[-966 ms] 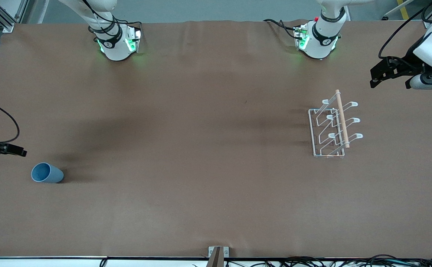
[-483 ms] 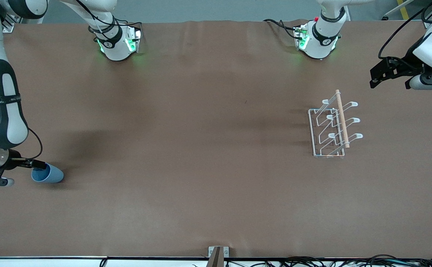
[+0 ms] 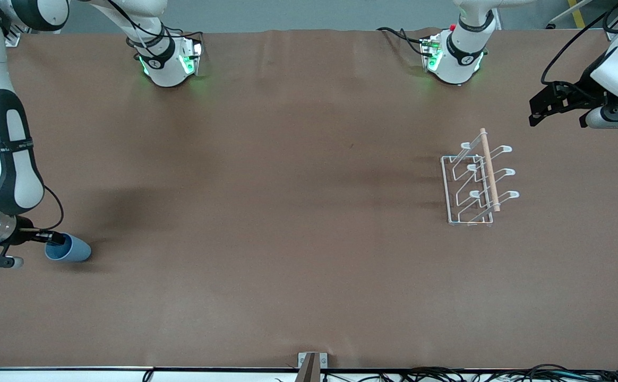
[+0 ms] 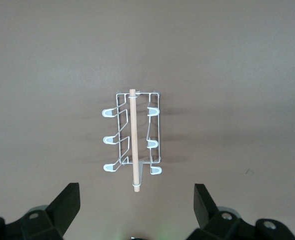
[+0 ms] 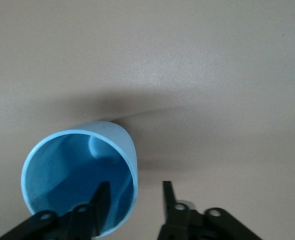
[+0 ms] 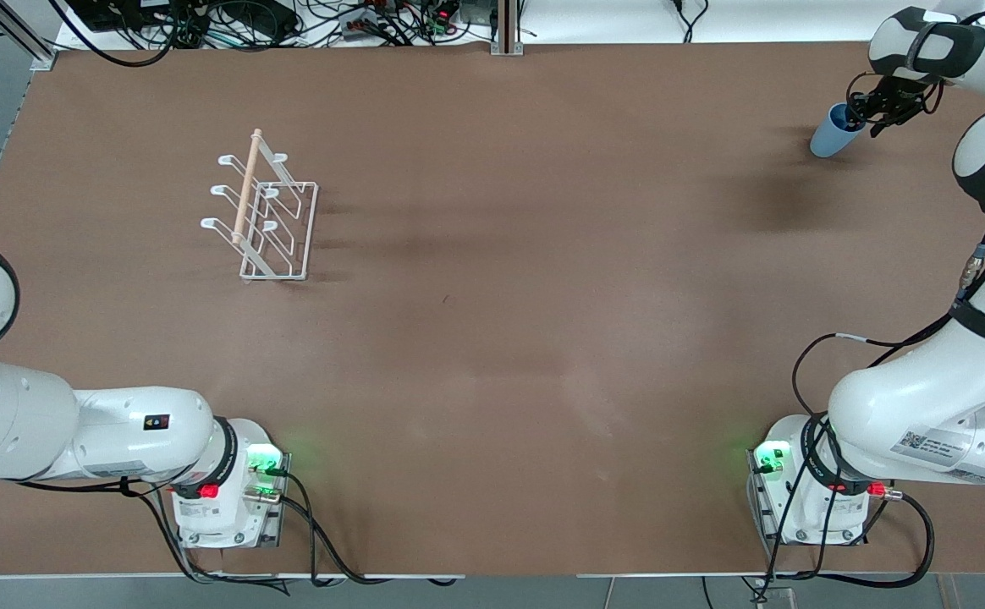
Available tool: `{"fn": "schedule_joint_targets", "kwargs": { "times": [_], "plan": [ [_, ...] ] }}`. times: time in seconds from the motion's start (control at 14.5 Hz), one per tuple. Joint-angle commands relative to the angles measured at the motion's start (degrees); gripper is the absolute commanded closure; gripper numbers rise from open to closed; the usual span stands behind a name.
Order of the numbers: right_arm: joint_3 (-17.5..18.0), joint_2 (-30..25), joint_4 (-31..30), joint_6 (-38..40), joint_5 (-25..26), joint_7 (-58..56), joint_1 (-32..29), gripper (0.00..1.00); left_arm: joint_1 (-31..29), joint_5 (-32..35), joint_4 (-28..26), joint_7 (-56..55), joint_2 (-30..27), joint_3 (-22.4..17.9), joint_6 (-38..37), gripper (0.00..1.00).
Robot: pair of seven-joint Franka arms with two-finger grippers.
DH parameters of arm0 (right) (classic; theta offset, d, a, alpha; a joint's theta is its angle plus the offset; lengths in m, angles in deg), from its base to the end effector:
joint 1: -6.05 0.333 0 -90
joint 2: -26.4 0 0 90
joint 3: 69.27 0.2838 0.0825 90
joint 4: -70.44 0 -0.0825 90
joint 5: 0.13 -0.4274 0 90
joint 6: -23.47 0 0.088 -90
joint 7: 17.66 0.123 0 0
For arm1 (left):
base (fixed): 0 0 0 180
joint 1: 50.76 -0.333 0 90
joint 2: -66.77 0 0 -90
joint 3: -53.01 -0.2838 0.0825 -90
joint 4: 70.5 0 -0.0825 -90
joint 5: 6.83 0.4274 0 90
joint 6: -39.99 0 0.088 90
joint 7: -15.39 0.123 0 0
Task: Hang cup on cup holder
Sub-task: 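Lower the right gripper onto the blue cup rim and close it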
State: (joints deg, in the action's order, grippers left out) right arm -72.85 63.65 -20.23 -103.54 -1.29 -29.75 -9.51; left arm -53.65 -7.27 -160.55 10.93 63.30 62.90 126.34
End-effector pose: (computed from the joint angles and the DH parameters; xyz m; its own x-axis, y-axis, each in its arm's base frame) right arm 0.6736 -0.2291 0.1878 0.9923 -0.1228 -0.0188 -0.1224 -0.9923 0.0183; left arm 0.5699 -0.0736 0.6052 0.9990 -0.0444 -0.0047 -0.0445 -0.9990 -0.0031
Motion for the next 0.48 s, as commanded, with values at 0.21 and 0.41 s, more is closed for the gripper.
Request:
{"fn": "schedule_joint_targets", "kwargs": {
  "times": [0.21, 0.41],
  "plan": [
    [0.9, 0.1, 0.8, 0.7, -0.9, 0.1, -0.4, 0.98, -0.1, -0.8, 1.4, 0.8, 0.7, 0.1, -0.4, 0.00],
    [1.1, -2.5, 0.8, 4.4, -0.9, 0.1, 0.4, 0.98, 0.1, -0.9, 1.4, 0.8, 0.8, 0.1, -0.4, 0.00]
  ]
}}
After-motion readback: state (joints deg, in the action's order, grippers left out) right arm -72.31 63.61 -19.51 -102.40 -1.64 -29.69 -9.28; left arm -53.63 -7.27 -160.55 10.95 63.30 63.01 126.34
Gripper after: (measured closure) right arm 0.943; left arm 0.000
